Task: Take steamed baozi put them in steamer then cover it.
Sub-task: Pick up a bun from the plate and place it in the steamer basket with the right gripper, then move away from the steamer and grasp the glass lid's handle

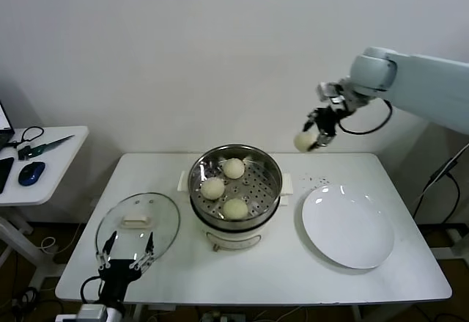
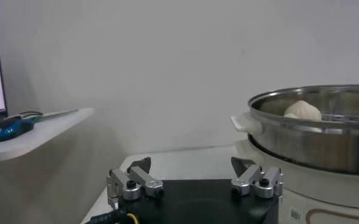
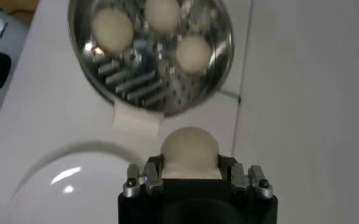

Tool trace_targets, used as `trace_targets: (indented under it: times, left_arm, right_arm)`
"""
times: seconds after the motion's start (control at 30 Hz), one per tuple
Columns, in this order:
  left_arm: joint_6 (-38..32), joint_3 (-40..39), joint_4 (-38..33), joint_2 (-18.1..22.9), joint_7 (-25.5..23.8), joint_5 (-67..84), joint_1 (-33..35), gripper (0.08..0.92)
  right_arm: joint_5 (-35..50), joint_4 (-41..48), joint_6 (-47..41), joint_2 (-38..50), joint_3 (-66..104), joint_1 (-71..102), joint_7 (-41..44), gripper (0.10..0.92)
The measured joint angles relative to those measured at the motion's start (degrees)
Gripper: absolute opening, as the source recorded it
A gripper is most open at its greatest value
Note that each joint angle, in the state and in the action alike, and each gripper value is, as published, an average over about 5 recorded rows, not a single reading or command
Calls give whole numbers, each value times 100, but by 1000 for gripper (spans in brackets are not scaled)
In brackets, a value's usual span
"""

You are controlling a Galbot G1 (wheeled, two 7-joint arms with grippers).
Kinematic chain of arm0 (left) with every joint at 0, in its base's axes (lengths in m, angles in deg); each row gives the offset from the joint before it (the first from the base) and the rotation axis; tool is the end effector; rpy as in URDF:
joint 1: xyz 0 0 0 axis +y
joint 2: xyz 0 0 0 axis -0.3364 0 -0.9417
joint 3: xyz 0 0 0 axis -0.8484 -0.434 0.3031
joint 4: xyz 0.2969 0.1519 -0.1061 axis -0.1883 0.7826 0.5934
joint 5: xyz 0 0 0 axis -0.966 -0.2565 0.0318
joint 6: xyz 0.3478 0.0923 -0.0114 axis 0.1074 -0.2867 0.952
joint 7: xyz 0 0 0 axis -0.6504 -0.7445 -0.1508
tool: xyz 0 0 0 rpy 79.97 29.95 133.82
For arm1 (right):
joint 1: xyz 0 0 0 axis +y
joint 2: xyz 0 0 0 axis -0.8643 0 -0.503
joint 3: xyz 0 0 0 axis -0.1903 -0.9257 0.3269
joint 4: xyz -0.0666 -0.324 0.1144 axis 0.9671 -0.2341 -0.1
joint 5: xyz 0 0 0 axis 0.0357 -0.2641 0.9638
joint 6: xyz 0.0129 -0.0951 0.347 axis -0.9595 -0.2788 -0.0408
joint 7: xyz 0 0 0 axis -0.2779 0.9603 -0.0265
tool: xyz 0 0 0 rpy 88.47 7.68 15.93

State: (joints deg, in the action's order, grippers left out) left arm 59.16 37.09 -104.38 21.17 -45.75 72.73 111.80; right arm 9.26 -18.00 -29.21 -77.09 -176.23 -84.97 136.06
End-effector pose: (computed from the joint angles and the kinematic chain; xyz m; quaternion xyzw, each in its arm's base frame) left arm 0.1259 0.0499 -0.3032 0.0315 -0.9928 -0.0576 0.1000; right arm 0.5629 -0.0232 0.0476 0.5286 -0.5662 0.5578 0.2980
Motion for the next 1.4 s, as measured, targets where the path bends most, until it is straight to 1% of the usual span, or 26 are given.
trace_targets:
  times: [0.13,0.3,0.83,0.93,1.07,1.13,1.23,1.4]
  left_arm:
    - [-1,28,1,-5,-2,8,6,823]
    - [-2,54,-3,-5,-4,13,22,823]
    - [-2,99,-110,-35,-2,55,145,823]
    - [-2,104,-135,-35,0,58,157,823]
    - [4,115,-167,-35,4,64,167,823]
    - [17,123,-180,-36,8,67,168,823]
    - [55,129,-205,-46,12,71,170,823]
    - [116,121,-225,-70,29,90,161,823]
  right_arm:
    - [207,-215,-208,-353,-44,46,-212,611]
    - [220,-272,-404,-679,-76,362,-457,611]
    - [8,-176,-892,-1136,-167,1291,-1026,615]
    - [1,-176,-956,-1165,-164,1357,-1109,646]
    - [48,-194,-978,-1160,-110,1383,-1169,760]
    - [100,-213,-946,-1134,-82,1339,-1150,801]
    - [204,-232,-864,-1040,-23,1190,-1080,821]
    - [398,-306,-739,-649,248,899,-974,823]
